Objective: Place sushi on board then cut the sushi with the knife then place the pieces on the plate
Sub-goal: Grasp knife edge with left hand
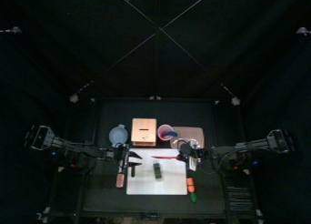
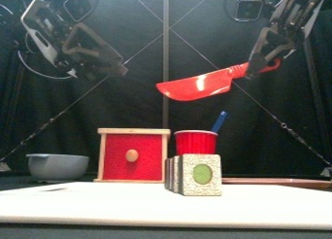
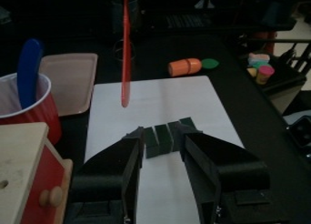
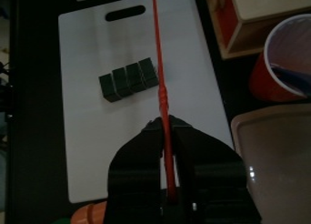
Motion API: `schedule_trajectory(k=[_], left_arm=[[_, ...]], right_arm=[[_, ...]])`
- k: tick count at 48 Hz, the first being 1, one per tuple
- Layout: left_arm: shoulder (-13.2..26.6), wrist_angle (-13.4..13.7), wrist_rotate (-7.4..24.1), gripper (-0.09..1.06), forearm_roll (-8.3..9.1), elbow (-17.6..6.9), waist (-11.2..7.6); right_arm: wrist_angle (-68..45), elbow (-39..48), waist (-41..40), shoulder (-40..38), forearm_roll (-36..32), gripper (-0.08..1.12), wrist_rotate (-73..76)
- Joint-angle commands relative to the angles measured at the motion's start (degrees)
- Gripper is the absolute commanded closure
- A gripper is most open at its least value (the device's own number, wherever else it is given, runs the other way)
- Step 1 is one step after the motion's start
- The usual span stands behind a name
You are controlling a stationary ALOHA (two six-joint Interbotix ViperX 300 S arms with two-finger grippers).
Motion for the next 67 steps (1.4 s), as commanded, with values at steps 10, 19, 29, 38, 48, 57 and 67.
schedule_trajectory(k=[10,19,29,38,48,57,67], left_arm=[[2.11,0.44,6.86,0.24,-8.61,-1.49,0.0],[2.99,2.37,7.29,0.23,-14.85,-2.02,-1.05],[6.42,4.13,7.38,0.12,-15.73,-4.92,-1.93],[8.79,4.48,9.93,0.09,-15.91,-6.68,-1.76],[9.67,4.48,12.22,0.11,-18.02,-7.38,-1.05],[10.72,4.39,12.48,0.11,-18.37,-7.82,-0.88],[12.39,4.57,12.48,0.16,-18.37,-8.79,-0.79]], right_arm=[[-2.9,-4.31,0.0,7.12,-0.88,0.63,-0.09],[-2.81,-6.33,-0.09,9.14,-1.67,0.63,0.0],[-2.72,-6.86,-0.26,10.46,-1.67,0.63,0.0],[-2.55,-7.12,-0.26,10.63,-1.67,0.63,0.09],[-2.64,-7.29,0.09,10.63,-1.67,0.63,0.0],[-2.64,-7.29,0.35,10.9,-1.67,0.63,0.0],[-2.81,-7.29,0.62,11.07,-1.67,0.63,0.0]])
